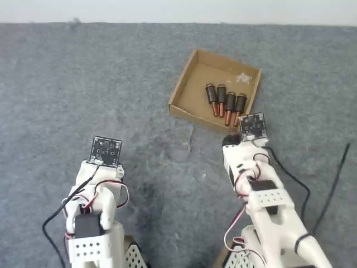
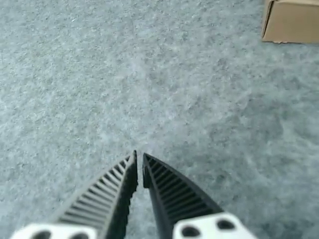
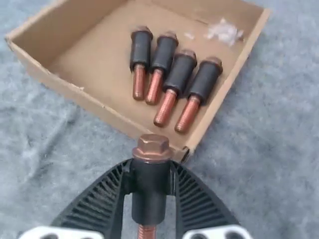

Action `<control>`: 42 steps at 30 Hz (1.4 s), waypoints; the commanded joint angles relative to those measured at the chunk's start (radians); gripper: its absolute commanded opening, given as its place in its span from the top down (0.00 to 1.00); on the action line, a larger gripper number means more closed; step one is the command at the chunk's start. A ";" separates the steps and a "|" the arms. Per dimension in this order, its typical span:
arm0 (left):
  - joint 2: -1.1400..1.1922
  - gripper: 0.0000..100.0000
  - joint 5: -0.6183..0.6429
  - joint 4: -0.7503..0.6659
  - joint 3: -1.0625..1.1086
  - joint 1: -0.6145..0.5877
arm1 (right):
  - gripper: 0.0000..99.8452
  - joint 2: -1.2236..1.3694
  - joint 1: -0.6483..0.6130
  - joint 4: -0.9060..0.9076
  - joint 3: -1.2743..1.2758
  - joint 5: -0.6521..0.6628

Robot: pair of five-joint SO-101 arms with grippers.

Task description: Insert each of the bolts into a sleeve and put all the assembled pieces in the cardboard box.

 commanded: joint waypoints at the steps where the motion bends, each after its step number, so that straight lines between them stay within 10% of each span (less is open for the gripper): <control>1: -0.018 0.98 -0.006 -0.023 -0.016 -0.005 | 0.99 -0.050 0.013 0.108 -0.133 -0.002; 14: -0.018 0.98 -0.008 -0.023 -0.016 -0.005 | 0.99 0.022 0.025 0.424 -0.598 -0.002; 42: -0.018 0.98 -0.044 -0.025 -0.016 -0.005 | 0.90 1.276 0.061 0.935 -1.975 -0.005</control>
